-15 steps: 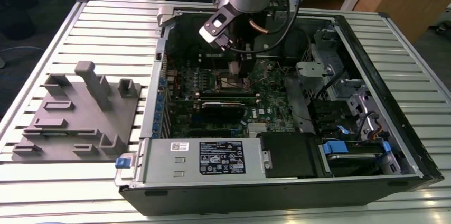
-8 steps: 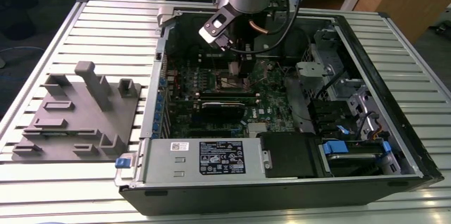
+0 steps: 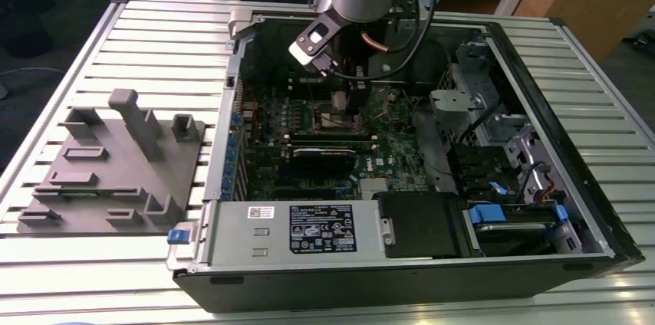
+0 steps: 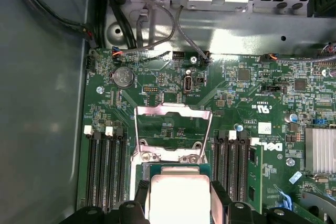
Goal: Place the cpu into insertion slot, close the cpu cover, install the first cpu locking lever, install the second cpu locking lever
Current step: 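Place the cpu into insertion slot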
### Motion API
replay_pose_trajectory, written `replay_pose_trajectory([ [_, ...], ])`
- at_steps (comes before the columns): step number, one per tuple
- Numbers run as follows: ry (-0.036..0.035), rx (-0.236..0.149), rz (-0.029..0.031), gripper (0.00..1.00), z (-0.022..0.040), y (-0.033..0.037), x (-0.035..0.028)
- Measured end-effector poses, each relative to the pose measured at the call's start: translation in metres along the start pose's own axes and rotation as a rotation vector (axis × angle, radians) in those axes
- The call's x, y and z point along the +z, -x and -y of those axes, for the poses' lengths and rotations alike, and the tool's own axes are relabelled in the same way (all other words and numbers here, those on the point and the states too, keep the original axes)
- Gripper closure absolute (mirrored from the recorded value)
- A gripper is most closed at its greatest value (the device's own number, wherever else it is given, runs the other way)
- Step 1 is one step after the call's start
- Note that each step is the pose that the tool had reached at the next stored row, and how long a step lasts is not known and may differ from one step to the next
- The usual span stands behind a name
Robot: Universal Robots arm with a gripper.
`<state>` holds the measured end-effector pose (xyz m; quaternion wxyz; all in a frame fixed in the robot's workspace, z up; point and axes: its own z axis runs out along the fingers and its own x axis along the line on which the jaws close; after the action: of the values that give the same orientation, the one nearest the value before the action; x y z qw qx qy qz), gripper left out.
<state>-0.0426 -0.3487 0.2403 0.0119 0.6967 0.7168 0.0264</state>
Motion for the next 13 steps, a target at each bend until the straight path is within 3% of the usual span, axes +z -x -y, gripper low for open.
replay_pose_trajectory([
  [13,-0.0001,0.0,0.0002,0.46,0.0002,0.0001,0.004],
])
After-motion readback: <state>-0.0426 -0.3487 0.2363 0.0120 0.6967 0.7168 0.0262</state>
